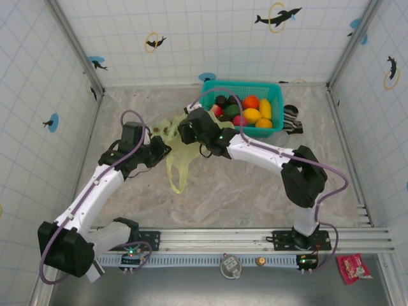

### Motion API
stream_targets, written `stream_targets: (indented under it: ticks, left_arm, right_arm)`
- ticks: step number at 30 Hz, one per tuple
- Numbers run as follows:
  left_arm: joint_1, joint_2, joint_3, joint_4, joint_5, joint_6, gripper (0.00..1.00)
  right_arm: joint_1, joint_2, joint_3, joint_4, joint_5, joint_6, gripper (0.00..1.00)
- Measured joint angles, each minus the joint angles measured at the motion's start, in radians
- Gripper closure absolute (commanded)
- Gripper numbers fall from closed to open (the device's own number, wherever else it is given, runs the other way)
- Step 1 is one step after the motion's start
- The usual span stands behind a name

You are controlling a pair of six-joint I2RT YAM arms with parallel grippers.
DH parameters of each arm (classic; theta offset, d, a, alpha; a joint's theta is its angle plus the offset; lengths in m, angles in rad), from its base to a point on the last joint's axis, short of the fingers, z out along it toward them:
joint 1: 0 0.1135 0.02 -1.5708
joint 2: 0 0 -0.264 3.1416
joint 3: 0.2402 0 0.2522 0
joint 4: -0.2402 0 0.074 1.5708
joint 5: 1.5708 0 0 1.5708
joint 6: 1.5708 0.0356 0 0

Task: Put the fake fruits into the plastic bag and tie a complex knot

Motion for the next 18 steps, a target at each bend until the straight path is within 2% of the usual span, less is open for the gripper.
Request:
stream_targets:
  ticks: [3, 6, 8, 13, 18]
  left_arm:
    - [0.0, 0.0, -0.001, 0.036, 0.049, 0.009, 1.0]
    - [0.0, 0.0, 0.0, 0.057, 0.066, 0.011, 1.0]
    - [0.0, 0.0, 0.002, 0.056, 0.064, 0.018, 1.0]
    - [0.0, 0.013, 0.038, 0.023, 0.026, 0.056, 1.0]
    - [-0.001, 0.013, 0.063, -0.009, -0.011, 0.102, 1.0]
  right_arm:
    - [0.001, 0.058, 0.02, 0.02, -0.024, 0.017, 0.5]
    - [0.002, 0.123, 0.021, 0.014, -0.048, 0.035, 0.27]
    - [0.005, 0.159, 0.021, -0.012, -0.048, 0.037, 0.19]
    - [0.021, 0.19, 0.007, -0.113, 0.009, 0.028, 0.09]
    - [0.0, 0.109, -0.107, -0.115, 0.046, 0.033, 0.06]
